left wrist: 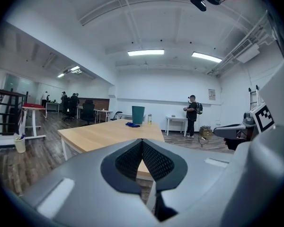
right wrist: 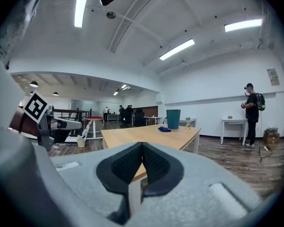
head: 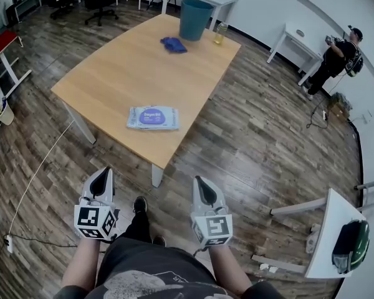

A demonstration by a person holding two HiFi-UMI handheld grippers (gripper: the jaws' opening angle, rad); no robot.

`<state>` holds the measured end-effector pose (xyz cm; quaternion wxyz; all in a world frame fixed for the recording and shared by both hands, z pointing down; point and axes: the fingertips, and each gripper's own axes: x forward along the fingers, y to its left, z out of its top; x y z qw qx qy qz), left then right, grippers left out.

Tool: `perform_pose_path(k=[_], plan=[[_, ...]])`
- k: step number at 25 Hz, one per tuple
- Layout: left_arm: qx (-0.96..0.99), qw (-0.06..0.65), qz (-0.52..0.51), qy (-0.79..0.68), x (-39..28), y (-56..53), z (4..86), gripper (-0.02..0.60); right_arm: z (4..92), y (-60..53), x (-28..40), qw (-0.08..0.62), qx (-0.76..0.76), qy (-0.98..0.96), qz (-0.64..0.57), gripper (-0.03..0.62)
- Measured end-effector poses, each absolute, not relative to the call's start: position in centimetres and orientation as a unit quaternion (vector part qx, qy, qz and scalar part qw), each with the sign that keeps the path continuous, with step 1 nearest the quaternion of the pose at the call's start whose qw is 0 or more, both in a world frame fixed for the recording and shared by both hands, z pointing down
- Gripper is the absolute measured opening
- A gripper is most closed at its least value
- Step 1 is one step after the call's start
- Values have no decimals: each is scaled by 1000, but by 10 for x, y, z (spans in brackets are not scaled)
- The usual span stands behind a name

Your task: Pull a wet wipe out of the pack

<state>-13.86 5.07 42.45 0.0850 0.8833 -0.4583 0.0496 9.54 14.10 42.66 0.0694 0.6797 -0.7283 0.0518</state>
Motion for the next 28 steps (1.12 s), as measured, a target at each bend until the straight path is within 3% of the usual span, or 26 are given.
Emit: perform_pose_path(k=[28], plan=[[934, 123, 120, -314, -50, -135, 486, 18, 443, -73, 101, 122, 687, -709, 101, -11]])
